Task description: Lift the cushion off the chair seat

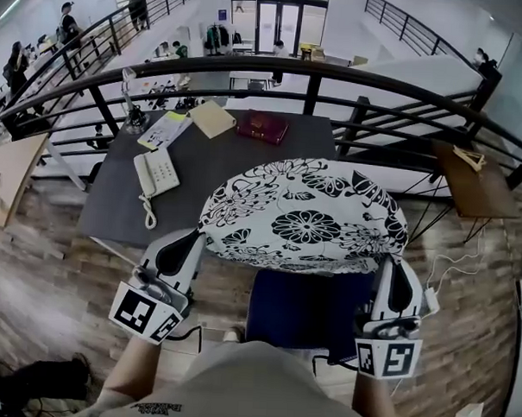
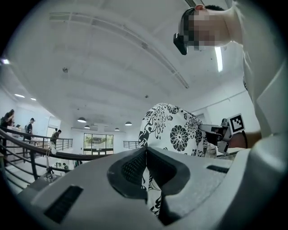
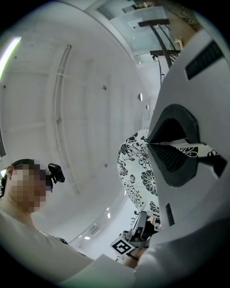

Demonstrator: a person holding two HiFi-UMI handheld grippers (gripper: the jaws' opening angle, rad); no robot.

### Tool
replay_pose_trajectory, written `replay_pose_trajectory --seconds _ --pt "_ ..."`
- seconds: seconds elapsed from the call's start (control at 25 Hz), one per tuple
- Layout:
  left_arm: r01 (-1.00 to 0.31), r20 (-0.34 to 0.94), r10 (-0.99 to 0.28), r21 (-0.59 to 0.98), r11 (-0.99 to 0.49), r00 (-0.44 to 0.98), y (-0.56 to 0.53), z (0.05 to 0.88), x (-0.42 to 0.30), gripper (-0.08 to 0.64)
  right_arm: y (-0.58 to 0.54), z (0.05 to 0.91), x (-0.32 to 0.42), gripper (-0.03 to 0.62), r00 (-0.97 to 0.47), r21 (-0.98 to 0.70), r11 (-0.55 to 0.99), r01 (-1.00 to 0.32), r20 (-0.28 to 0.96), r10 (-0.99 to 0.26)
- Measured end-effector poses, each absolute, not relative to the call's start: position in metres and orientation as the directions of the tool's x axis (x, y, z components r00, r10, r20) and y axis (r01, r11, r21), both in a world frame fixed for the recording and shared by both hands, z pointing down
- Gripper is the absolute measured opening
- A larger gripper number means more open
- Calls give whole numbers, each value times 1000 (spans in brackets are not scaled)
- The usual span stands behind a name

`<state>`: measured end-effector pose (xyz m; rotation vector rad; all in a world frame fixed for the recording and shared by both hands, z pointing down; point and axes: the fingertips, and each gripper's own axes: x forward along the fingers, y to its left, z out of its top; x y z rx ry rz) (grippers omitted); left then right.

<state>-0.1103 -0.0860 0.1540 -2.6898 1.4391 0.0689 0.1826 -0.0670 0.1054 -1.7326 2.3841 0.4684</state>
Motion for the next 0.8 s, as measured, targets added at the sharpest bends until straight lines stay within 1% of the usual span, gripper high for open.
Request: replay_pose_trajectory --seconds 0.2,0.4,0.8 --pt "-856 -45 -855 -24 -516 517 -92 167 -109 8 -82 119 185 3 -318 147 289 -946 -252 -914" --pt "-855 -42 -854 -49 -517 519 -87 168 -101 8 -83 121 184 3 -330 148 302 -942 -238 -914" --pt "-868 -52 -866 -42 -495 497 -89 166 -106 8 -88 123 186 3 -330 119 310 -943 -226 -917"
